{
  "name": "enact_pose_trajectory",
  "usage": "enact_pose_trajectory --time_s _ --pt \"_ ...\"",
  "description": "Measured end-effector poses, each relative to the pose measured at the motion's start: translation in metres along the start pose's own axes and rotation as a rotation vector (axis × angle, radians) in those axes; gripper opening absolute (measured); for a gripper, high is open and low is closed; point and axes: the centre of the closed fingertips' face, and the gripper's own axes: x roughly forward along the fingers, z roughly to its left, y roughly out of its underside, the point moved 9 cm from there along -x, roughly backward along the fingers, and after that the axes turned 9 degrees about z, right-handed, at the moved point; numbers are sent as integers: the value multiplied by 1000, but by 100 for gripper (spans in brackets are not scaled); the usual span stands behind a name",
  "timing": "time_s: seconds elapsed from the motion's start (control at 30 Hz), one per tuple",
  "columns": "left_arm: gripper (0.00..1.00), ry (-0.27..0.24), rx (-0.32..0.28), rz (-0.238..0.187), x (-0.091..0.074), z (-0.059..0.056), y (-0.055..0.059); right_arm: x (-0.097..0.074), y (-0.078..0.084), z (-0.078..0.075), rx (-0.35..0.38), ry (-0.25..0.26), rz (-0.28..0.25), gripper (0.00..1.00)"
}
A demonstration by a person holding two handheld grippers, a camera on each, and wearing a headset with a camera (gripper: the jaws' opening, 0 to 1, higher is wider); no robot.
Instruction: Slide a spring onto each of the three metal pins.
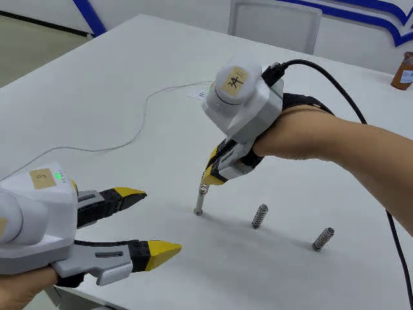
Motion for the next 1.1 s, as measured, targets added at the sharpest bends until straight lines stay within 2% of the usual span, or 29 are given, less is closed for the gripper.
enact_pose_trajectory --time_s 0.63,1.1 --pt "62 1 -7 6 1 3 2 8 1 -4 9 -12 21 12" --pt "62 5 -9 13 2 3 3 23 4 -6 26 -26 32 12"
